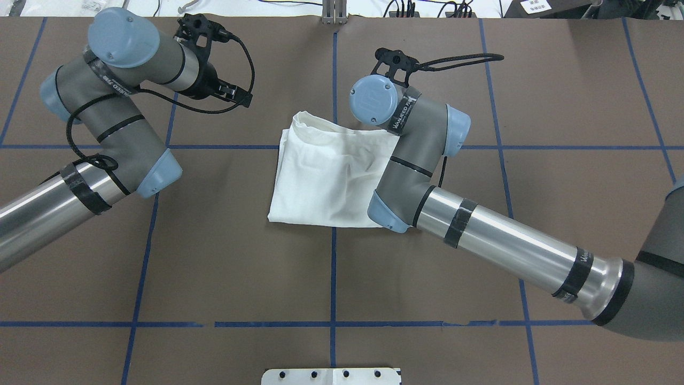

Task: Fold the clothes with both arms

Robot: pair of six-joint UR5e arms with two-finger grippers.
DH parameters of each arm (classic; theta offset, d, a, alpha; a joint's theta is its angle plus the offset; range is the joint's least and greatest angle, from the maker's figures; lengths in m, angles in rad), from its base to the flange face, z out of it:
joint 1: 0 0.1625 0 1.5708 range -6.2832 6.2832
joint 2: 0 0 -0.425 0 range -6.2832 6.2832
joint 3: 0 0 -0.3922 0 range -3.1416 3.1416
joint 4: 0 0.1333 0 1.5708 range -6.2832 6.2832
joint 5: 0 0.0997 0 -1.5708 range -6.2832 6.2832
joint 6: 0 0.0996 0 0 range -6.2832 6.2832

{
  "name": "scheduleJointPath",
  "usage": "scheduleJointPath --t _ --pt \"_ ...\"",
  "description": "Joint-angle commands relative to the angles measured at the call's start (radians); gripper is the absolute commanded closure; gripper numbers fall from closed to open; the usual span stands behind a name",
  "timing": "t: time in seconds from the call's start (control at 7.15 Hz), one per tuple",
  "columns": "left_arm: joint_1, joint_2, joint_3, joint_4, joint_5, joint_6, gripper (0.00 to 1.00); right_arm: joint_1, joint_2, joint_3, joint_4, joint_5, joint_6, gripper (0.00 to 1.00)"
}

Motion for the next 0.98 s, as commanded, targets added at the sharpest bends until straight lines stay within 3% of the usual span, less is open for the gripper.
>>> scheduleJointPath --t 0.0,0.28,0.56,0.84 --pt "0.000 0.010 -0.015 0.000 0.000 -0.001 0.00 0.014 0.018 0.024 0.004 0.074 -0.037 0.01" --pt "0.002 0.027 -0.039 0.001 -0.002 -0.001 0.00 0.014 -0.024 0.121 -0.034 0.190 -0.064 0.01" --pt "0.002 0.057 -0.082 0.003 0.000 0.001 0.00 -0.014 -0.145 0.336 -0.118 0.203 -0.068 0.01" --pt "0.002 0.067 -0.096 0.001 0.000 0.001 0.00 -0.078 -0.205 0.413 -0.137 0.187 -0.037 0.01"
